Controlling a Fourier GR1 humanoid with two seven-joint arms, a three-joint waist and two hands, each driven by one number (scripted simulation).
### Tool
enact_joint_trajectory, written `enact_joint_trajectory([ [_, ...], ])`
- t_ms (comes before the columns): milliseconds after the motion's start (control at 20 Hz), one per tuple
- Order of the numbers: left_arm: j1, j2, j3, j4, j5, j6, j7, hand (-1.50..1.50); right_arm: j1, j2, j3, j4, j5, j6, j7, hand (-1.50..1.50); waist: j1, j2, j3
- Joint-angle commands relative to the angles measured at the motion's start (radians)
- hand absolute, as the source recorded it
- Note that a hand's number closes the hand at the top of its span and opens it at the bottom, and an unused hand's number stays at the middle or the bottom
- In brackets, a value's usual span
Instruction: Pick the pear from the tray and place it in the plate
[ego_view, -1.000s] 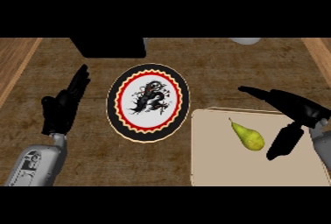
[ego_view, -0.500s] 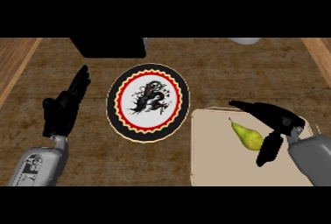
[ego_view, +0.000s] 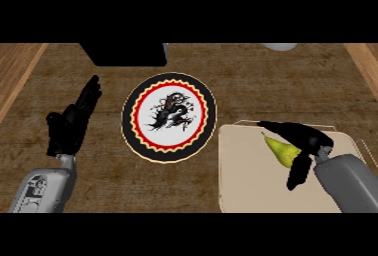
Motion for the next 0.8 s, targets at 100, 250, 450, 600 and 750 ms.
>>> enact_joint_trajectory([
  [100, -0.01, -0.018, 0.018, 0.018, -0.039, 0.002, -0.016, 0.0, -0.035, 0.069, -0.029, 0.116, 0.112, -0.027, -0.064, -1.5, 0.0, 0.0, 0.0],
  [250, -0.02, -0.013, 0.041, 0.072, -0.002, -0.035, -0.039, 0.0, -0.017, 0.085, -0.034, 0.086, 0.137, -0.121, -0.106, 1.5, -0.002, 0.001, 0.0],
  [450, -0.024, -0.028, 0.016, 0.0, -0.042, -0.005, 0.027, 0.0, 0.046, 0.073, -0.04, 0.097, 0.182, -0.182, -0.166, 1.5, -0.003, 0.0, 0.0],
  [600, -0.002, -0.024, 0.027, -0.061, -0.013, -0.029, 0.068, 0.0, -0.016, 0.052, -0.085, 0.174, 0.187, -0.179, -0.234, 1.5, 0.002, 0.0, 0.001],
  [750, -0.007, -0.038, 0.019, 0.001, -0.029, -0.014, 0.015, 0.0, 0.075, 0.107, -0.097, 0.059, 0.245, -0.302, 0.049, 1.5, -0.018, -0.004, -0.001],
])
